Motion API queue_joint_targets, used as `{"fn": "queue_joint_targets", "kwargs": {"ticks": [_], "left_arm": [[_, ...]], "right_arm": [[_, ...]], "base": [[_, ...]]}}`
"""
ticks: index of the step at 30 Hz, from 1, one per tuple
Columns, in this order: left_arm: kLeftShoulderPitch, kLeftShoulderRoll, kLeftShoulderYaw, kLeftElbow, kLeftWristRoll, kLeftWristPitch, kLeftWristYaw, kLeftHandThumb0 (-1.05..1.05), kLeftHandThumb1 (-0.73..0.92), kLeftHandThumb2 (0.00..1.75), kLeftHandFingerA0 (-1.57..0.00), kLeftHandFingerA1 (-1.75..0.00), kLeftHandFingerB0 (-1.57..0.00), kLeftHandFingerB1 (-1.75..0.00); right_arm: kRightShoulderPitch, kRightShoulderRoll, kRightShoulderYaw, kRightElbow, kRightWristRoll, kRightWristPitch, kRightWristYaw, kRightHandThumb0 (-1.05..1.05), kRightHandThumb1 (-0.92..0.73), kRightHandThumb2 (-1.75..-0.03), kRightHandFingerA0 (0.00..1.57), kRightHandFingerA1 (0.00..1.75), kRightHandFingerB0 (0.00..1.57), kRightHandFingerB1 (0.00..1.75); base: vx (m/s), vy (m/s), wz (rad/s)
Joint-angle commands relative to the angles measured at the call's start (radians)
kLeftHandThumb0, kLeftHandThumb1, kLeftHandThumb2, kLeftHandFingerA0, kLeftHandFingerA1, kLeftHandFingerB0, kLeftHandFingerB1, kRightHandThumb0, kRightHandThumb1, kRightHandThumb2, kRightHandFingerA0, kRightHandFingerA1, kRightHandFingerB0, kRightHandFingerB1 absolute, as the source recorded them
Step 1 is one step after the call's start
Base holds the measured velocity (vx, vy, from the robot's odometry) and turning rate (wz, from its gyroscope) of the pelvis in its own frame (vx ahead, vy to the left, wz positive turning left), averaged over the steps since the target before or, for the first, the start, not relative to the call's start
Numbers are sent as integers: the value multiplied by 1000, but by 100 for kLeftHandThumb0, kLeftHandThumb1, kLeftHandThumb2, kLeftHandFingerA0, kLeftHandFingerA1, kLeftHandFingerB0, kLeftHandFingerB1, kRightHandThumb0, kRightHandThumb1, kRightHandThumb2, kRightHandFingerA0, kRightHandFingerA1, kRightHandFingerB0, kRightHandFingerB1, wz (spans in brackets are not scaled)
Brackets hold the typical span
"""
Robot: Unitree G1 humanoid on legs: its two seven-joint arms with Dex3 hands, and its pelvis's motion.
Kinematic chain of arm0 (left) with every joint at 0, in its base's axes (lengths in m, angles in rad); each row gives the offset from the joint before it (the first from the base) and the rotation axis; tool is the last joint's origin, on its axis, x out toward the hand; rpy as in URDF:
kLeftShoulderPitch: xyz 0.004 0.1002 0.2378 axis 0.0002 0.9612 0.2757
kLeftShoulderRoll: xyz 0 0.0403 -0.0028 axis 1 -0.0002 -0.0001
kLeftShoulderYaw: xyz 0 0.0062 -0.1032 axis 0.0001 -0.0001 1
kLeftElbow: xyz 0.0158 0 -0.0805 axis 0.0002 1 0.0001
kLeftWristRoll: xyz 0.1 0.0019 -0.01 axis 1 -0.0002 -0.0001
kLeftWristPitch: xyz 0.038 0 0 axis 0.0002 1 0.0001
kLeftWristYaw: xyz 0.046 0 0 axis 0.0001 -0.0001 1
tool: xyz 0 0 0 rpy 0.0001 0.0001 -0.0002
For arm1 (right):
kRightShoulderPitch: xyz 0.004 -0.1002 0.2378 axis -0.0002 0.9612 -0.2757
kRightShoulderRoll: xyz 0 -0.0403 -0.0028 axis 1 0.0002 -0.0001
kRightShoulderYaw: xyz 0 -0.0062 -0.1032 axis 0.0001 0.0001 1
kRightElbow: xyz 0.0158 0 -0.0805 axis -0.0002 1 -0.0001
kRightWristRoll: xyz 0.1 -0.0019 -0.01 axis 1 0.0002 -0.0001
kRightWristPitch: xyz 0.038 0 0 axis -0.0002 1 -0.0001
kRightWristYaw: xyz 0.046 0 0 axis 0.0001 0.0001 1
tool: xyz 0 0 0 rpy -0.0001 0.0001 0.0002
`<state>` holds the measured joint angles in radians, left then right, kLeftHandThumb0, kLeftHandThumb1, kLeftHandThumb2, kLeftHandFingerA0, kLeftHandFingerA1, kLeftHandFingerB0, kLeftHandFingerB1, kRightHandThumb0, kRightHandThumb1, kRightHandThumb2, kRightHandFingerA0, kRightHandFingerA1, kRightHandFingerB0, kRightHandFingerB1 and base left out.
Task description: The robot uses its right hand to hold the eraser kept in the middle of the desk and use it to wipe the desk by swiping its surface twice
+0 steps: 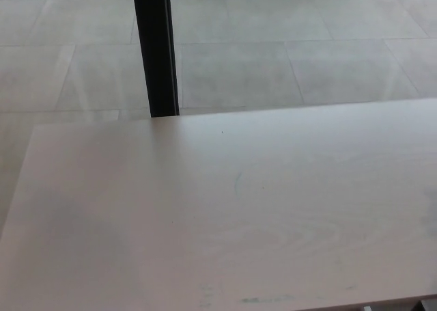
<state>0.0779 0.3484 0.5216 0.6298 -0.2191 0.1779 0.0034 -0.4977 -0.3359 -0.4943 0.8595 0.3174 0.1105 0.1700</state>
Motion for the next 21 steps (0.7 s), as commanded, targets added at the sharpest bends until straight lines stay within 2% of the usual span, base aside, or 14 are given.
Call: {"fn": "queue_joint_targets", "kwargs": {"ticks": [1, 4, 5, 8, 9, 10, 12, 14, 15, 17, 20, 21], "left_arm": [[-9, 21, -4, 11, -1, -13, -12, -43, 89, 67, -50, -98, -37, -68], [-26, 26, -7, 47, 7, -31, -6, -43, 89, 66, -53, -95, -39, -66], [-23, 28, -10, 41, 7, -36, -15, -44, 89, 67, -51, -93, -37, -64], [-26, 26, -8, 34, 0, -32, -16, -44, 88, 67, -49, -93, -36, -64], [-19, 28, -16, 27, 5, -41, -29, -43, 90, 67, -46, -91, -34, -64], [-19, 28, -20, 26, 12, -42, -20, -44, 89, 67, -48, -89, -36, -64], [-20, 24, -17, 22, 5, -39, -16, -43, 89, 67, -48, -91, -36, -64], [-26, 26, -17, 38, 5, -47, -15, -43, 89, 66, -50, -91, -37, -64], [-28, 23, -23, 39, 8, -44, -13, -43, 89, 66, -50, -90, -38, -64], [-39, 23, -21, 56, 2, -49, -16, -44, 89, 66, -50, -91, -38, -65], [-43, 20, -15, 55, -9, -48, -23, -43, 89, 67, -48, -94, -37, -66], [-45, 21, -17, 55, -7, -48, -22, -43, 90, 67, -48, -93, -36, -65]], "right_arm": [[-3, 14, 6, 21, 2, -16, -38, -20, -70, -102, 90, 175, 67, 159], [-10, 46, 17, 17, 10, -17, -32, -20, -69, -103, 90, 175, 67, 157], [-20, 63, 21, 15, 11, -9, -48, -23, -77, -87, 94, 175, 61, 166], [-35, 103, 27, 17, 19, -26, -44, -24, -79, -79, 96, 175, 60, 169], [-56, 141, 14, 17, 53, 7, -44, -32, -87, -72, 91, 175, 65, 161], [-61, 169, 17, 12, 56, 1, -43, -32, -91, -67, 95, 175, 60, 171], [-70, 209, 11, 7, 61, 2, -77, -34, -92, -66, 97, 175, 60, 171], [-72, 282, 7, -14, 77, -1, -113, -31, -91, -71, 95, 175, 54, 173], [-69, 298, -2, -29, 88, 10, -126, -34, -92, -67, 95, 175, 54, 171], [-63, 342, 4, -31, 90, -11, -116, -28, -83, -85, 94, 175, 59, 175], [-58, 404, 21, -19, 82, -44, -109, -29, -82, -88, 95, 175, 62, 175], [-54, 413, 28, -20, 76, -51, -111, -26, -74, -101, 97, 175, 67, 173]], "base": [[0, 0, 0], [0, 0, 0], [0, 0, 0], [0, 0, 0], [0, 0, 0], [0, 0, 0], [0, 0, 0], [0, 0, 0], [0, 0, 0], [0, 0, 0], [0, 0, 0], [0, 0, 0]]}}
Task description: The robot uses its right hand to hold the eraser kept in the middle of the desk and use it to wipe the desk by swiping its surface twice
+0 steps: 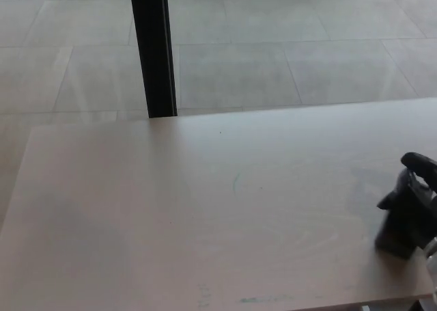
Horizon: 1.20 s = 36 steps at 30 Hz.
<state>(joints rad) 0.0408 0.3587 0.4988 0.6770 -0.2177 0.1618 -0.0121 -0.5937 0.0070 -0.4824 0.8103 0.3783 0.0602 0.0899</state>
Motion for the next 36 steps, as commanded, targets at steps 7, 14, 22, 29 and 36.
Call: {"fn": "queue_joint_targets", "kwargs": {"ticks": [7, 14, 22, 29, 36], "left_arm": [[-13, 9, 4, 3, -6, -27, -3, -42, 90, 66, -49, -90, -37, -63], [-15, 13, -5, -25, 1, -6, 3, -43, 91, 66, -47, -86, -36, -62], [-18, 13, -7, -50, 0, 9, 8, -44, 91, 67, -47, -87, -39, -65], [-26, 12, -14, -47, 5, 7, 12, -45, 90, 67, -46, -89, -38, -65], [-33, 13, -7, -24, -1, -3, 12, -45, 90, 67, -48, -89, -38, -65]], "right_arm": [[121, 197, 185, -51, -46, 32, -10, -25, -62, -118, 95, 175, 66, 170], [181, 235, 398, -97, -127, 58, 46, -30, -50, -134, 98, 175, 71, 168], [213, 222, 533, -158, -164, 116, 39, -29, -53, -129, 103, 175, 75, 169], [241, 202, 609, -192, -187, 141, 62, -27, -47, -133, 102, 175, 76, 170], [197, 122, 585, -196, -186, 153, 69, -28, -48, -132, 101, 175, 75, 169]], "base": [[0, 0, 0], [0, 0, 0], [0, 0, 0], [0, 0, 0], [0, 0, 0]]}}
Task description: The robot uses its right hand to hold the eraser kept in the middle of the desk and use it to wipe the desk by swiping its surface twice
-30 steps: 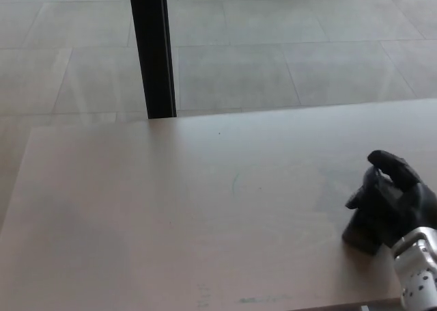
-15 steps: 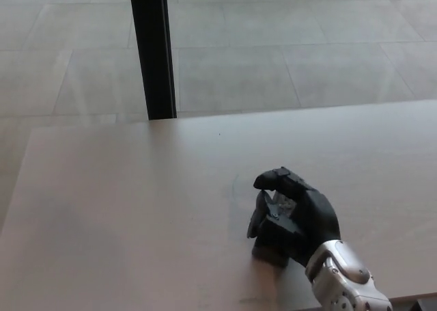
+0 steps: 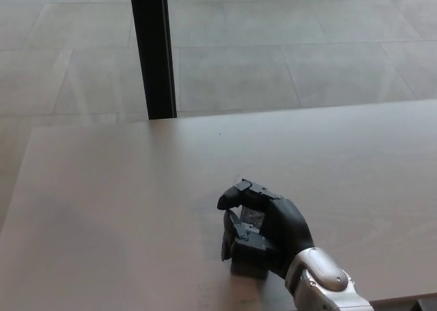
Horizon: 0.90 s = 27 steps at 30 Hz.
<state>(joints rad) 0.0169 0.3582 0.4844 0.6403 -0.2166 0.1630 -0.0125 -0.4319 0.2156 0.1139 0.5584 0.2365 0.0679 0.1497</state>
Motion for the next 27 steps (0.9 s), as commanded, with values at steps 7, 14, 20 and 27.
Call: {"fn": "queue_joint_targets", "kwargs": {"ticks": [7, 14, 20, 27], "left_arm": [[2, 4, 16, 5, -11, -2, 16, -43, 90, 66, -46, -87, -37, -64], [2, 15, 21, 62, -6, -54, 8, -43, 89, 66, -50, -93, -40, -67], [25, 28, 24, 54, -6, -64, -22, -42, 89, 70, -48, -94, -36, -66], [29, 20, 43, 21, -20, -27, -3, -43, 89, 67, -49, -100, -39, -72]], "right_arm": [[-52, -241, -141, 78, -20, 154, -43, -30, -58, -117, 100, 175, 68, 175], [-113, -394, -288, 158, 13, 141, -29, -26, -61, -118, 100, 175, 63, 175], [-111, -469, -412, 228, 56, 104, 11, -27, -73, -103, 100, 175, 66, 175], [-82, -526, -459, 282, 43, 45, 32, -21, -54, -124, 98, 175, 74, 164]], "base": [[0, 0, 0], [0, 0, 0], [0, 0, 0], [0, 0, 0]]}}
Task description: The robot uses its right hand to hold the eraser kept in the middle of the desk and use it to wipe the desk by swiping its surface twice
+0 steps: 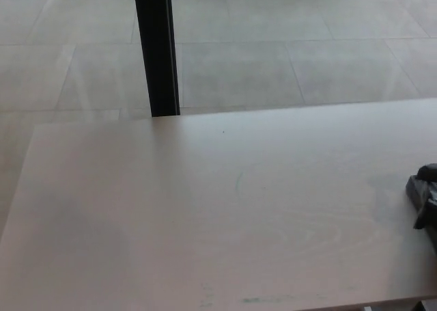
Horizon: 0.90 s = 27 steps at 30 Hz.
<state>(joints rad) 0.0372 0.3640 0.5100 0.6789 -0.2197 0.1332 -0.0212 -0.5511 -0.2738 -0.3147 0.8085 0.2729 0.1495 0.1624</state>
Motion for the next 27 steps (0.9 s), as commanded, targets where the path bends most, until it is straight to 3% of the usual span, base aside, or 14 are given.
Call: {"fn": "queue_joint_targets", "kwargs": {"ticks": [1, 9, 12, 14, 15, 17, 22, 25, 26, 27], "left_arm": [[12, 15, 23, -20, -19, 5, 7, -43, 89, 67, -49, -100, -39, -72], [14, 17, 28, 4, -15, -18, -7, -44, 88, 69, -51, -101, -38, -69], [16, 19, 29, 3, -14, -11, -6, -44, 89, 68, -51, -101, -37, -68], [18, 22, 30, 7, -15, -19, -18, -43, 89, 69, -50, -102, -37, -71], [21, 21, 29, 0, -13, -13, -13, -42, 90, 69, -49, -102, -39, -71], [25, 21, 29, -1, -9, -18, -9, -42, 89, 69, -51, -100, -39, -70], [30, 23, 24, 3, -3, -25, -11, -41, 90, 69, -50, -96, -39, -68], [40, 21, 20, -9, 3, -29, -7, -41, 90, 69, -50, -95, -40, -70], [43, 17, 21, -13, 0, -25, -6, -41, 90, 69, -49, -95, -40, -70], [45, 18, 20, -13, 1, -27, -6, -42, 90, 68, -49, -93, -40, -70]], "right_arm": [[34, -35, -31, 40, 5, -41, 22, -21, -54, -124, 98, 175, 74, 164], [89, -71, -74, 59, 6, -42, -3, -20, -64, -111, 95, 175, 68, 155], [95, -77, -82, 63, 1, -47, -24, -20, -65, -109, 93, 175, 67, 156], [99, -78, -82, 63, 2, -49, -19, -21, -64, -108, 96, 175, 61, 165], [101, -80, -81, 66, -2, -53, -19, -23, -66, -105, 94, 175, 66, 154], [98, -79, -84, 68, 1, -52, -24, -22, -70, -101, 92, 175, 65, 154], [82, -66, -90, 50, 19, -41, -14, -19, -63, -112, 93, 175, 71, 153], [54, -55, -106, 4, 75, 2, 57, -16, -62, -110, 92, 175, 72, 139], [32, -53, -120, -22, 116, 20, 111, -29, -77, -68, 86, 175, 67, 84], [17, -57, -123, -35, 128, 46, 125, -39, -77, -66, 85, 175, 62, 60]], "base": [[0, 0, 0], [0, 0, 0], [0, 0, 0], [0, 0, 0], [0, 0, 0], [0, 0, 0], [0, 0, 0], [0, 0, 0], [0, 0, 0], [0, 0, 0]]}}
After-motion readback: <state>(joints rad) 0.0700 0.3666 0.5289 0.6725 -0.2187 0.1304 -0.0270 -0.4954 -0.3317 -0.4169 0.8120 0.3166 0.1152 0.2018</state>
